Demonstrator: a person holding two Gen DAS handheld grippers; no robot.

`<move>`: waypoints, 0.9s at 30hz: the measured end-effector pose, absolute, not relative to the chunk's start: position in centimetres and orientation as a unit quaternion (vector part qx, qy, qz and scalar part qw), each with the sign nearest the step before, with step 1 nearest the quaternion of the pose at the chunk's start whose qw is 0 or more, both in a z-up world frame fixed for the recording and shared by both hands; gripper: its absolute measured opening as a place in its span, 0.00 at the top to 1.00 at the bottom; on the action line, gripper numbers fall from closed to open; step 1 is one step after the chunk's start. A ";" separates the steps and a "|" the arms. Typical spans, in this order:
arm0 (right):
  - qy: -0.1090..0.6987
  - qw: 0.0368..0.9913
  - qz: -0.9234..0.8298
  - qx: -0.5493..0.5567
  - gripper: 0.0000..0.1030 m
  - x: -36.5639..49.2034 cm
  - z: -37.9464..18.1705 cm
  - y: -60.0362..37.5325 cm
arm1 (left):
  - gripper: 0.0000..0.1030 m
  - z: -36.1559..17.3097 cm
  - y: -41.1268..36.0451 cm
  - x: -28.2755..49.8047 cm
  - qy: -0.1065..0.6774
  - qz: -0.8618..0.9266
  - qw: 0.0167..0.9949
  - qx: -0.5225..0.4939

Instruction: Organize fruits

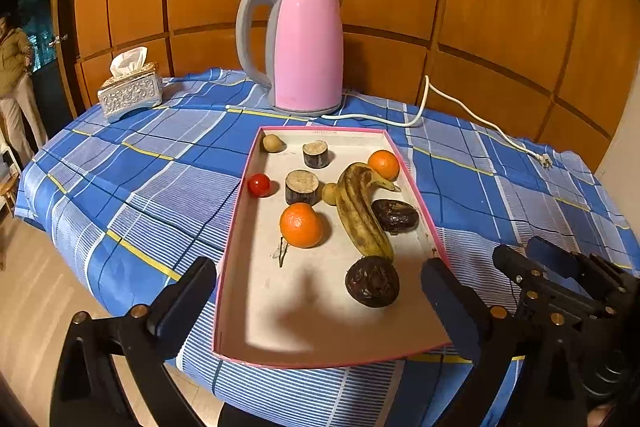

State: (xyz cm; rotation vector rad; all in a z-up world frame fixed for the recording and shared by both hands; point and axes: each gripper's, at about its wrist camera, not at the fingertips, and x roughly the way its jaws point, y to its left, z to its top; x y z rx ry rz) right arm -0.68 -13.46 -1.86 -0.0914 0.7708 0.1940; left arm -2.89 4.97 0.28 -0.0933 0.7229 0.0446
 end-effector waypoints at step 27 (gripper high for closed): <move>0.363 0.924 0.101 -0.059 0.57 -1.3 -1.5 -12.8 | 0.00 0.6 5.9 -3.2 0.331 0.064 0.940 -0.051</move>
